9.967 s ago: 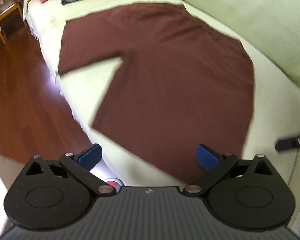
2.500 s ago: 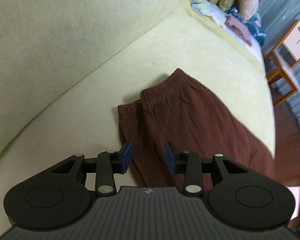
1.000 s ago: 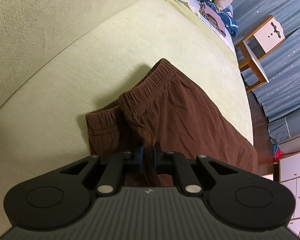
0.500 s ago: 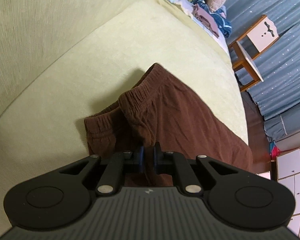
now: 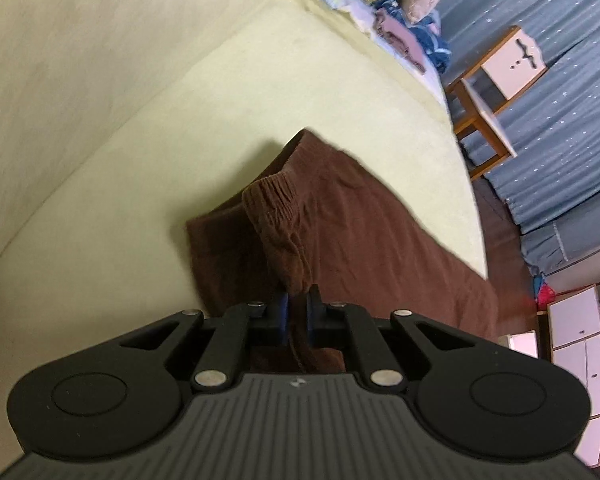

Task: Fold clothes

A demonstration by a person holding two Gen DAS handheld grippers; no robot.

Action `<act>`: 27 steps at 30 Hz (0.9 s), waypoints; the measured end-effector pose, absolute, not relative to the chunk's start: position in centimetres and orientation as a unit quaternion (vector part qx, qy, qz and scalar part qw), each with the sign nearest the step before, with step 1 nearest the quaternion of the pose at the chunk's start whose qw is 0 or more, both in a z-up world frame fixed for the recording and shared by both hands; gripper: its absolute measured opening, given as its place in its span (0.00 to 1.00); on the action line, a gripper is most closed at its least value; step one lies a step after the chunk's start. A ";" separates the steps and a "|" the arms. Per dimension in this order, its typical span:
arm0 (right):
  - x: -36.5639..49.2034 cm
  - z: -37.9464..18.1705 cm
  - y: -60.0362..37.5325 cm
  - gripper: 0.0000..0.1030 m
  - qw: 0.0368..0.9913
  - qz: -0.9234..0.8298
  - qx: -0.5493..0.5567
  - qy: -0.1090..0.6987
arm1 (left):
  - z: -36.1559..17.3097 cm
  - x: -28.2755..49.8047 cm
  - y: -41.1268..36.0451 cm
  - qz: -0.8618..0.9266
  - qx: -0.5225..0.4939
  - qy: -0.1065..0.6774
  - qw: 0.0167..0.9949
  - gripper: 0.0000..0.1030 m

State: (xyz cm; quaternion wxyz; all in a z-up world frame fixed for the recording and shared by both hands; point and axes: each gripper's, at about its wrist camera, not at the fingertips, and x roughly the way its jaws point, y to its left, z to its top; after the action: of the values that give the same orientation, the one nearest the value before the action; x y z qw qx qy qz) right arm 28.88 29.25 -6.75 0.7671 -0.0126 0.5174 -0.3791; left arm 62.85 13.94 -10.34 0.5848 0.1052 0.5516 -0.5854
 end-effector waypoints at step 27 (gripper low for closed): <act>29.9 -11.6 31.1 0.00 0.765 -0.312 -0.047 0.561 | -11.1 62.5 14.5 -0.584 0.137 0.535 0.595 0.07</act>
State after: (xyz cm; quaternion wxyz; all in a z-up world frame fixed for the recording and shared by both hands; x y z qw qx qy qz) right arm 29.87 31.09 -11.59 0.7654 -0.0472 0.5609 -0.3120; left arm 62.51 14.47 -11.14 0.5949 0.1365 0.5350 -0.5842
